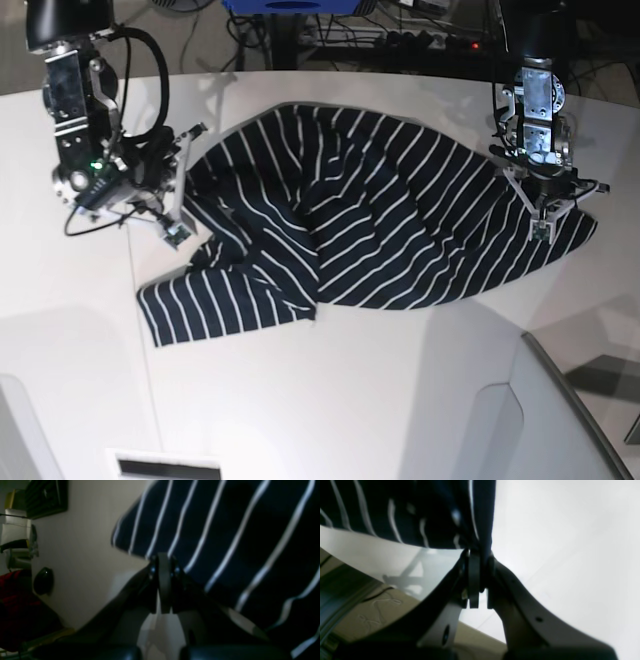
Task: Layout the t-shirt on the table in an organized manner, then fold the t-shirt properly
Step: 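Stretch the shirt between both grippers, pulling them apart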
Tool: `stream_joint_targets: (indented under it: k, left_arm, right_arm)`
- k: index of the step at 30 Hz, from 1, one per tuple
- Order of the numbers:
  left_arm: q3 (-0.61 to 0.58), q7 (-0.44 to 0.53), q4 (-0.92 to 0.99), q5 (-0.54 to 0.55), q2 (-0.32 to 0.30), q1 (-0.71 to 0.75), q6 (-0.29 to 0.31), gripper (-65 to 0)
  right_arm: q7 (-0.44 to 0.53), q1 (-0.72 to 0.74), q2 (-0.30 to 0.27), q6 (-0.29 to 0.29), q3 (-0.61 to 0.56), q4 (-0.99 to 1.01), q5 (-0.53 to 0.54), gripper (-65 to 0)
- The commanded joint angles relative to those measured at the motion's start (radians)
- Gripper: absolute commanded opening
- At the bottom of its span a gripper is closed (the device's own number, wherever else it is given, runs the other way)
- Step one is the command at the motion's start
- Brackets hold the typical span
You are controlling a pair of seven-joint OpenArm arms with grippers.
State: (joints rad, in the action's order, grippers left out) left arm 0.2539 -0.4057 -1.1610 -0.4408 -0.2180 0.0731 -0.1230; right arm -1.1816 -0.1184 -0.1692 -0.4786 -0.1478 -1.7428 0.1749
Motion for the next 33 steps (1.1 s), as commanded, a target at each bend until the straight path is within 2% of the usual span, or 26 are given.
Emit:
stream_joint_targets:
  k: [1,7,18,20,27,30,33]
  left_arm:
    - [0.002,0.017,-0.018,-0.013,-0.011,-0.012,-0.01,-65.0]
    - [0.0,0.017,-0.024,-0.014,0.009,-0.016,-0.01,-65.0]
    - [0.0,0.012,-0.136,-0.014,0.033,-0.022,-0.01,-65.0]
    - [-0.011,0.012,-0.136,-0.006,0.056,-0.023,-0.01,-65.0]
    - [-0.244,0.018,0.0,-0.014,0.113,-0.068,-0.016,-65.0]
    - [-0.282,0.018,0.097,-0.014,0.124,-0.1,-0.04,-65.0]
    - [-0.281,0.018,0.151,-0.014,0.113,-0.109,-0.109,-65.0]
  right_arm:
    - [-0.008,-0.005,0.001,-0.001,0.014,-0.058,0.015,-64.8]
    - [-0.105,-0.031,-0.017,0.005,0.098,-0.187,0.013,-64.8]
    - [-0.113,-0.027,-0.082,0.007,0.281,-0.188,0.012,-64.8]
    - [-0.111,-0.028,-0.099,0.007,0.299,-0.176,0.012,-64.8]
    - [-0.103,0.004,-0.102,0.008,0.305,-0.055,0.012,-64.8]
    - [-0.102,0.004,-0.105,0.054,0.307,-0.05,0.01,-64.8]
    - [-0.085,0.004,-0.111,0.172,0.307,-0.046,0.01,-64.8]
